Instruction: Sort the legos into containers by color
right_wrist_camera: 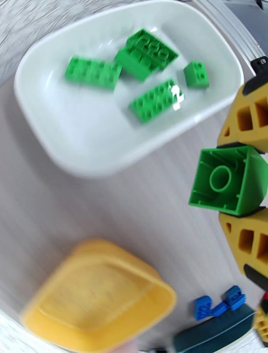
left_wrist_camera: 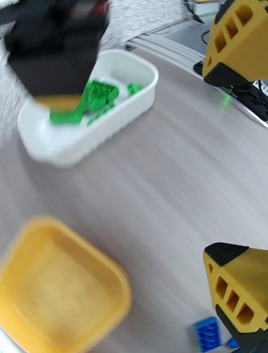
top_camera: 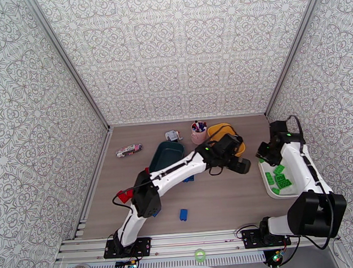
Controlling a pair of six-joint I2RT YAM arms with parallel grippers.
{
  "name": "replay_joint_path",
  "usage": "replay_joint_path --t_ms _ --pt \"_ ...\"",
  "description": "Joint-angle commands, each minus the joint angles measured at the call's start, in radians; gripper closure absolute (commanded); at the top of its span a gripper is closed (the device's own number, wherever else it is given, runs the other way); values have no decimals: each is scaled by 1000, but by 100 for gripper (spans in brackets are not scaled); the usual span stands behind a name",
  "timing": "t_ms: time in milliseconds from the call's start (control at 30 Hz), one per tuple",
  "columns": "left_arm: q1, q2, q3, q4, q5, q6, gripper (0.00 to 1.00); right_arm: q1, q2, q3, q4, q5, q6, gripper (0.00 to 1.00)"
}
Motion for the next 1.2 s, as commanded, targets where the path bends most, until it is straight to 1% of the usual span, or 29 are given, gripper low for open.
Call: replay_joint_path --t_ms 0,200,333,367,433,533,600,667,767,867,967,1033,1167 --pt "-15 38 53 -69 20 67 1 -84 8 -28 -17 -11 -10 75" --pt "-8 39 50 -58 31 62 1 -166 45 -23 -11 -2 -22 75" --pt "13 10 -11 -22 17 35 1 -194 87 -12 -11 5 -35 72" --pt "19 -17 -32 -11 14 27 1 -197 98 -10 -11 8 -38 70" --pt "33 -54 -75 16 1 12 1 -204 115 -8 -8 15 -41 64" --pt "55 -113 -186 55 -27 -11 1 -205 121 -6 -2 17 -42 47" --pt "71 -157 -239 77 -55 -30 1 -206 119 -2 -1 15 -42 40" --pt "92 -200 -294 97 -85 -53 1 -206 114 2 4 0 -45 36" --pt "124 -259 -366 120 -129 -77 1 -199 96 4 17 -31 -44 34" --pt "155 -310 -418 111 -184 -100 1 -152 79 12 28 -53 -45 33" --pt "192 -366 -489 112 -225 -137 1 -58 66 15 43 -64 -39 33" --pt "219 -408 -542 116 -246 -164 0 18 63 17 53 -68 -31 33" --pt "287 -504 -675 129 -269 -240 1 215 76 33 72 -61 -29 32"
